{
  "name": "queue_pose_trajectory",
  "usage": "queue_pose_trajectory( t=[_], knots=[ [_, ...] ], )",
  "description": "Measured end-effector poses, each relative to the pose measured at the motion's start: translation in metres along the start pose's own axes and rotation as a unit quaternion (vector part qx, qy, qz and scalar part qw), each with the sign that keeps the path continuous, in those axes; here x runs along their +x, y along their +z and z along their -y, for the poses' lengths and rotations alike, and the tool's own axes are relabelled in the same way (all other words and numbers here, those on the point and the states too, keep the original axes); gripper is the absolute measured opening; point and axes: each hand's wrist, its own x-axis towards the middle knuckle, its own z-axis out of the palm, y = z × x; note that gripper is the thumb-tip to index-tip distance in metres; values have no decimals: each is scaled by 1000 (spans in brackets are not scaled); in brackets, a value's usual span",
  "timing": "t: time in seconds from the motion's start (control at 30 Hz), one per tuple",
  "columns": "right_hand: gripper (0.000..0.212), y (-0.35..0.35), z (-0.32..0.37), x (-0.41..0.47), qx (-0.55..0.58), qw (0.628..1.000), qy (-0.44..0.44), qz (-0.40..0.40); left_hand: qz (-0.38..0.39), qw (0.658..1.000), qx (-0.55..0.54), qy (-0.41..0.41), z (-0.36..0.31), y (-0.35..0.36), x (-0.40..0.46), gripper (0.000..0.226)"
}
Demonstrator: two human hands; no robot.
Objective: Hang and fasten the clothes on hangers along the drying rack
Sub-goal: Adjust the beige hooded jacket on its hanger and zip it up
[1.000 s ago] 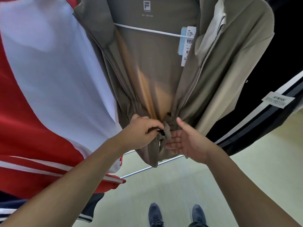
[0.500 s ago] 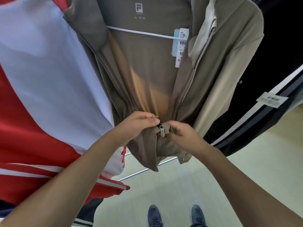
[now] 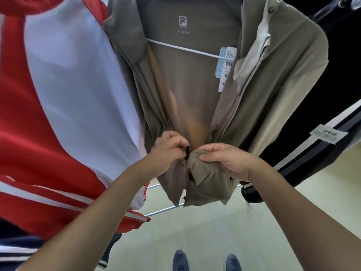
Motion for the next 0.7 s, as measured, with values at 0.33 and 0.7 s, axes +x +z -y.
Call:
queue_pose_trajectory(
  t=[0.33, 0.7],
  knots=[
    [19, 12, -14, 2, -117, 993, -28, 9, 70, 882, -373, -281, 40, 40, -43, 59],
    [27, 39, -16, 21, -442, 890, -88, -69, -113, 906, -369, -171, 37, 46, -57, 21]
  ],
)
